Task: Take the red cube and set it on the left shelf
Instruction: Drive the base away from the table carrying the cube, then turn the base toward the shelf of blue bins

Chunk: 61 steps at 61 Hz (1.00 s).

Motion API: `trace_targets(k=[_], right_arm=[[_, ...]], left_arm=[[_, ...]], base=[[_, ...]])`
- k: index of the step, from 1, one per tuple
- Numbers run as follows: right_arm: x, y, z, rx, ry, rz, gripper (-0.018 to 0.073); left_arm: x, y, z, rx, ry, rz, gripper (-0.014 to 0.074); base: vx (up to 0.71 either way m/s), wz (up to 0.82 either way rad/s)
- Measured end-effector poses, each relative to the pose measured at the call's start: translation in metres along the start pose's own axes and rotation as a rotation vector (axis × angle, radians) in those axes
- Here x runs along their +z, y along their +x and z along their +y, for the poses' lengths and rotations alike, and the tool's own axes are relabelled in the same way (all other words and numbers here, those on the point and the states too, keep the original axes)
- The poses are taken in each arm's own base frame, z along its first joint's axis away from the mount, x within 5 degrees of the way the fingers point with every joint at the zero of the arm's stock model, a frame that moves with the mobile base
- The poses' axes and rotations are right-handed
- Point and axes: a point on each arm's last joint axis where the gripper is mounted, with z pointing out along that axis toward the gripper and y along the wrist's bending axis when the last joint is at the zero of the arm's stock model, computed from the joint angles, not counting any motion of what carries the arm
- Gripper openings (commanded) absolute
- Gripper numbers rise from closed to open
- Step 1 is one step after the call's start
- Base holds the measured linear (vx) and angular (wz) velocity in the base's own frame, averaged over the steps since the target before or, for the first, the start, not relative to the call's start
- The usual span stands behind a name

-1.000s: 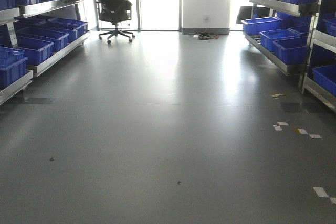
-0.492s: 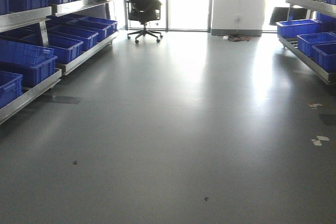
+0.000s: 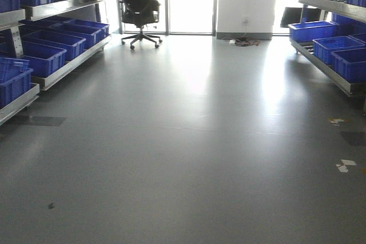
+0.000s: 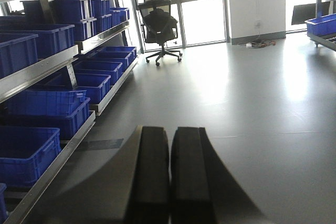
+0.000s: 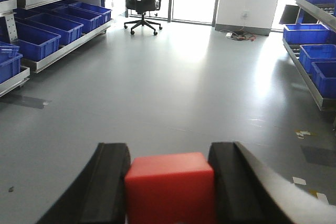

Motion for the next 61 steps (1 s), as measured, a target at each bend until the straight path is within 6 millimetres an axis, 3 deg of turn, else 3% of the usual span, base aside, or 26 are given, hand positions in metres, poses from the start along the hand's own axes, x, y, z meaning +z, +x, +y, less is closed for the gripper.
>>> trace_targets(k=[61], right_arm=[[0.0000,0.0000,0.0000,0.000,0.000,0.000,0.0059]], left_arm=[[0.0000,0.0000,0.0000,0.000,0.000,0.000,0.0106]], base=[[0.58,0.00]])
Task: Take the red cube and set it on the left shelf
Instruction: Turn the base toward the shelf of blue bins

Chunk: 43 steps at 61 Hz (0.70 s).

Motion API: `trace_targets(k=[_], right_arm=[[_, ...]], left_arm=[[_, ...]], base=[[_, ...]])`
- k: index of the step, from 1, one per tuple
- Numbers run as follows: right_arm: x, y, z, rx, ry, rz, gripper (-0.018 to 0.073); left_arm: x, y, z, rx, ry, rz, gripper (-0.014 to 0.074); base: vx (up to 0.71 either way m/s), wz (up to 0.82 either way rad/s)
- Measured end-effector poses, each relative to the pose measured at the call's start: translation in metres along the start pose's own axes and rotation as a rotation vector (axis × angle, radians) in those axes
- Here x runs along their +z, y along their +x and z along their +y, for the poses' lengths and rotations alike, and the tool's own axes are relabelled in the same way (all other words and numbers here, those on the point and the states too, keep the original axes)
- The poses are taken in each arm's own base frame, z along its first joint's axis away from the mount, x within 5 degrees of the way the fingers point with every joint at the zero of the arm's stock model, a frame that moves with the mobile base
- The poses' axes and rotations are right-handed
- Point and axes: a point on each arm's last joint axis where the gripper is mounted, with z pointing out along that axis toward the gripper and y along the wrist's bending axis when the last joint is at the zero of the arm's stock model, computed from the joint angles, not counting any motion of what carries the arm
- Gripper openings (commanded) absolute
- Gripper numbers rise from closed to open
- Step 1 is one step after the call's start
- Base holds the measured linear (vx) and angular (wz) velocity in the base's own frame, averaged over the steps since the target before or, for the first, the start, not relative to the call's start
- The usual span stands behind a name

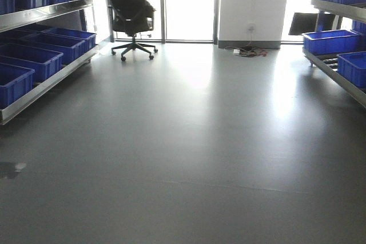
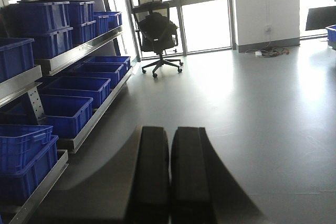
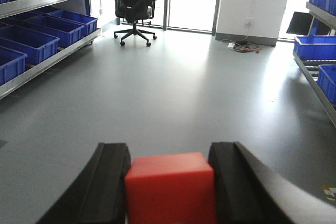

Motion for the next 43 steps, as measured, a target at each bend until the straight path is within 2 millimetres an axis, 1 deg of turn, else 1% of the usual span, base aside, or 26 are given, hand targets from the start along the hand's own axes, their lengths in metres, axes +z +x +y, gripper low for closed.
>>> trace_targets(k=[20,31,43], right_arm=[[0.0000,0.0000,0.0000,0.000,0.000,0.000,0.0059],[0.0000,0.0002,0.0000,0.000,0.000,0.002,0.0059],[0.0000,0.0002,0.0000,0.000,0.000,0.002,0.0059]], left_arm=[[0.0000,0.0000,0.0000,0.000,0.000,0.000,0.0106],[0.0000,0.0000,0.0000,0.000,0.000,0.000,0.0106],[0.0000,0.0000,0.0000,0.000,0.000,0.000,0.0106]], base=[[0.59,0.13],[0.56,0.29],[0.54,0.43]])
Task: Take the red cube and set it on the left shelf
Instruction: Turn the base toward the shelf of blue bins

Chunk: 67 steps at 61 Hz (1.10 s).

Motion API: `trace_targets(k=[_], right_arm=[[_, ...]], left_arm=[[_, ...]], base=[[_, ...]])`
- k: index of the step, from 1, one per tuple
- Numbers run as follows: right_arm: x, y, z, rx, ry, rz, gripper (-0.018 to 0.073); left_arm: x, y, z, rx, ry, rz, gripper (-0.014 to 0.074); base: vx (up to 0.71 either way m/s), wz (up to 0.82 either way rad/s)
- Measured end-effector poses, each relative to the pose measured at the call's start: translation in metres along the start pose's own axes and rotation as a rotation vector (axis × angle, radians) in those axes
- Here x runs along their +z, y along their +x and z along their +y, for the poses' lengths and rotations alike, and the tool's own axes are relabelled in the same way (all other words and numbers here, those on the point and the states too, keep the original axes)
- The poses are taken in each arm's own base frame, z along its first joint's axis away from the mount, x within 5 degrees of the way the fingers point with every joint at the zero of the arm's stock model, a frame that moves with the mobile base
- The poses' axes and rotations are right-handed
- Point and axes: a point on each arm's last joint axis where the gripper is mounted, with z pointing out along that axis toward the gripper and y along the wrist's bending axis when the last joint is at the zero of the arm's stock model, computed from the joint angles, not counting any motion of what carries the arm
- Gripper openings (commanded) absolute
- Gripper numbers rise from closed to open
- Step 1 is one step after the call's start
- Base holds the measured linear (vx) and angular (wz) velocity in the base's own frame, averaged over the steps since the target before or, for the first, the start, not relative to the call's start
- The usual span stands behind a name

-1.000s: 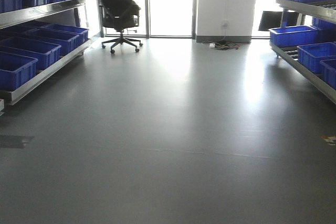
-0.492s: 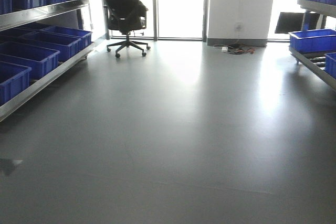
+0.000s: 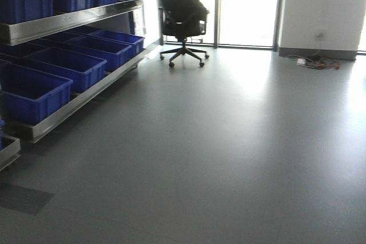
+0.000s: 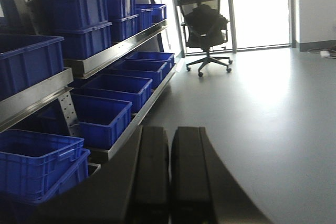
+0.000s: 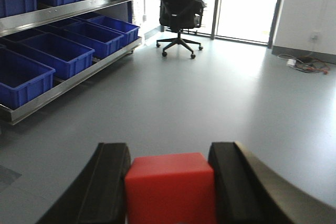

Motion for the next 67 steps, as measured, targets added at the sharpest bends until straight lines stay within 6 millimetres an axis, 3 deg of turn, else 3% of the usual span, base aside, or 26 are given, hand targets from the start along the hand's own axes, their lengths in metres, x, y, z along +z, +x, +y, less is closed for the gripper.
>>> trace_targets(k=[67], right_arm=[[0.0000,0.0002,0.0000,0.000,0.000,0.002,0.0059]], left_arm=[[0.0000,0.0000,0.0000,0.000,0.000,0.000,0.0106]], base=[[0.47,0.60]])
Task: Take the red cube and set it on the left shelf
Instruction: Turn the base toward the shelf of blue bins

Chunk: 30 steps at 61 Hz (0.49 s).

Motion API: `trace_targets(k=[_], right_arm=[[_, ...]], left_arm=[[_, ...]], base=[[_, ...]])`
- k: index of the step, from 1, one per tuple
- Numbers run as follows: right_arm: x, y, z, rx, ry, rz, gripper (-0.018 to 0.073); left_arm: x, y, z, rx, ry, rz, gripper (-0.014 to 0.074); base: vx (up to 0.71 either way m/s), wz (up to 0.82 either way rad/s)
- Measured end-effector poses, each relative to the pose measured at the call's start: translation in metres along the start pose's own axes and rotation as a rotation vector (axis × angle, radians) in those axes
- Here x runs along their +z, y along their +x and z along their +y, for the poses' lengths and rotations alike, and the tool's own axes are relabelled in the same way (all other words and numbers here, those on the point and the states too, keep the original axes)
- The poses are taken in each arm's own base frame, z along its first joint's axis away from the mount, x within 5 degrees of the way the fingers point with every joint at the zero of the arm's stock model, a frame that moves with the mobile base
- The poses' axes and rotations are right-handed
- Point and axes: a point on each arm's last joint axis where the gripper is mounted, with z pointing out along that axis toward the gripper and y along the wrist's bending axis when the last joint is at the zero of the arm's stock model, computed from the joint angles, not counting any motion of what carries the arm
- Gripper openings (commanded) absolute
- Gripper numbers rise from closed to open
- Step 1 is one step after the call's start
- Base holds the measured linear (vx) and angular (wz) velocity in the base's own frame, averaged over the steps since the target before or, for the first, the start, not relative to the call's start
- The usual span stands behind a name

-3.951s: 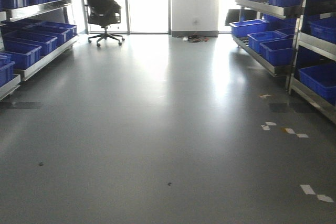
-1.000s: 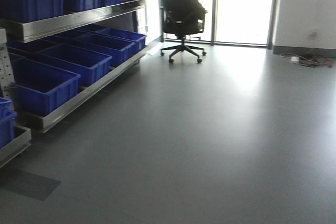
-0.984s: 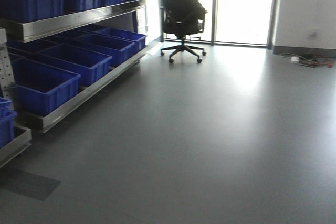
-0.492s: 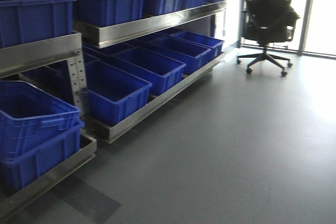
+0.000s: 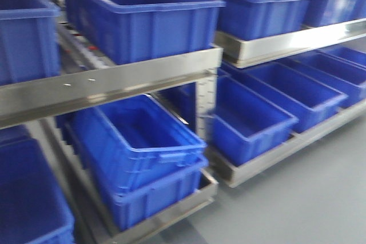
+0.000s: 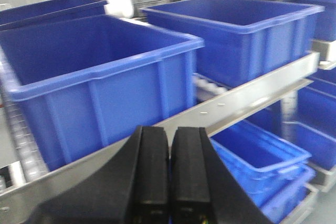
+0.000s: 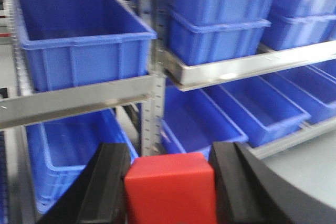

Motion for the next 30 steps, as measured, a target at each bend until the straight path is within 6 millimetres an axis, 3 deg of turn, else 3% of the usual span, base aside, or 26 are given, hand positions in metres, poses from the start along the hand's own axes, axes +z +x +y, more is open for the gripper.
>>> trace_targets(k=[30], right_arm=[[0.0000,0.0000,0.0000,0.000,0.000,0.000,0.0059]], left_arm=[[0.0000,0.0000,0.0000,0.000,0.000,0.000,0.0106]], base=[[0.33,0.62]])
